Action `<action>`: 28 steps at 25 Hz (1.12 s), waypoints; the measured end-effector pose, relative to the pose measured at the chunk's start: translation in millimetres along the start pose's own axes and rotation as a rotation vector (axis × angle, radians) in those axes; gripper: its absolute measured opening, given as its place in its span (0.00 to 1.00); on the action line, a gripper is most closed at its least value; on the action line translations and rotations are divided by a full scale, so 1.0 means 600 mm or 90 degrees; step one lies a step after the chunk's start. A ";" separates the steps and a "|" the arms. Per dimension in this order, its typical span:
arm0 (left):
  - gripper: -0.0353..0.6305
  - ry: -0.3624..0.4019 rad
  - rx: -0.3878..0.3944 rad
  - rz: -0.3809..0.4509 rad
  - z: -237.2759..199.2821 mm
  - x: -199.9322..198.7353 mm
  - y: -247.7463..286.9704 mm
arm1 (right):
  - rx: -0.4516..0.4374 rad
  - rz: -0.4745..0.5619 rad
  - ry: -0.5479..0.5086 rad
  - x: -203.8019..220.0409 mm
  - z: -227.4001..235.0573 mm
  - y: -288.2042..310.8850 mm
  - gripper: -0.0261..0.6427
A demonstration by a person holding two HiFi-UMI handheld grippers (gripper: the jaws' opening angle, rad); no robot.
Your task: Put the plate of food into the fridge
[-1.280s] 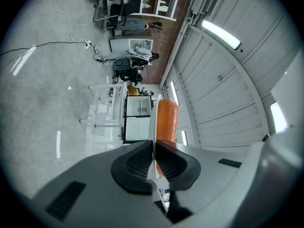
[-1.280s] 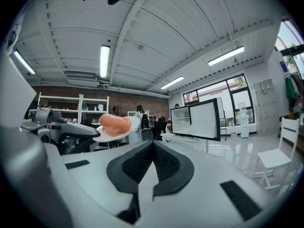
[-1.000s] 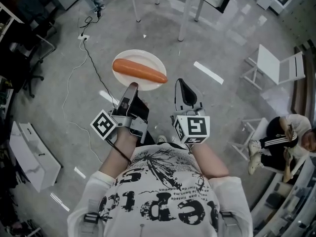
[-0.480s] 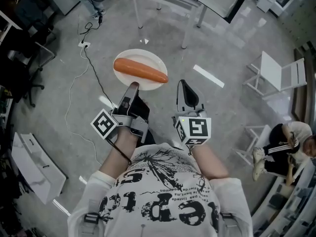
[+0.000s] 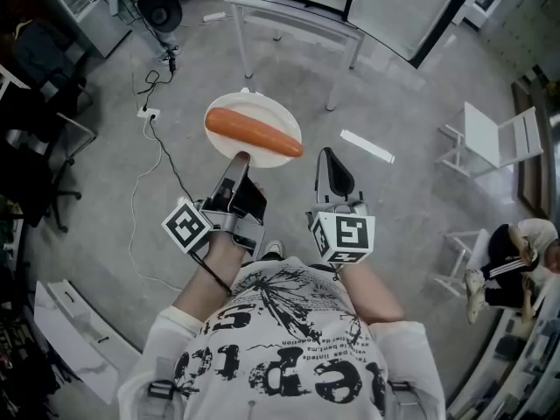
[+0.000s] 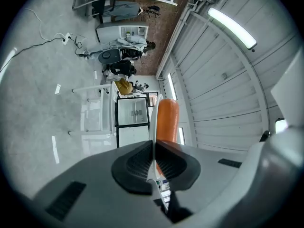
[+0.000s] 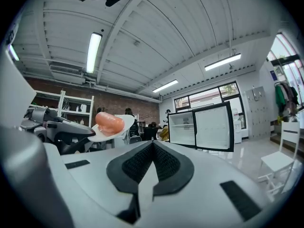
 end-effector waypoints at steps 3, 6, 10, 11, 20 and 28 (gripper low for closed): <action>0.09 -0.008 0.000 -0.017 -0.010 -0.046 0.035 | 0.010 0.000 -0.002 0.009 -0.027 0.052 0.04; 0.09 -0.023 -0.005 -0.017 -0.013 -0.096 0.079 | 0.009 -0.012 -0.009 0.008 -0.046 0.114 0.04; 0.09 -0.024 -0.011 -0.015 -0.037 -0.125 0.122 | 0.006 -0.021 -0.014 0.024 -0.039 0.166 0.04; 0.09 -0.025 -0.012 -0.013 -0.044 -0.130 0.135 | 0.008 -0.024 -0.017 0.031 -0.033 0.179 0.04; 0.09 -0.025 -0.028 0.020 -0.107 -0.137 0.303 | -0.004 -0.024 -0.029 0.074 0.063 0.353 0.04; 0.09 -0.007 0.003 0.038 -0.125 -0.132 0.523 | -0.030 -0.004 -0.035 0.079 0.188 0.536 0.04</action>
Point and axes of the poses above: the fingertips, and each gripper's own axes: y forward along the fingers, z to its right, x out of its underside, the point moved 7 cm from there along -y, backward along the fingers, and after that the axes turned 12 degrees about z, right-handed, at the moved point
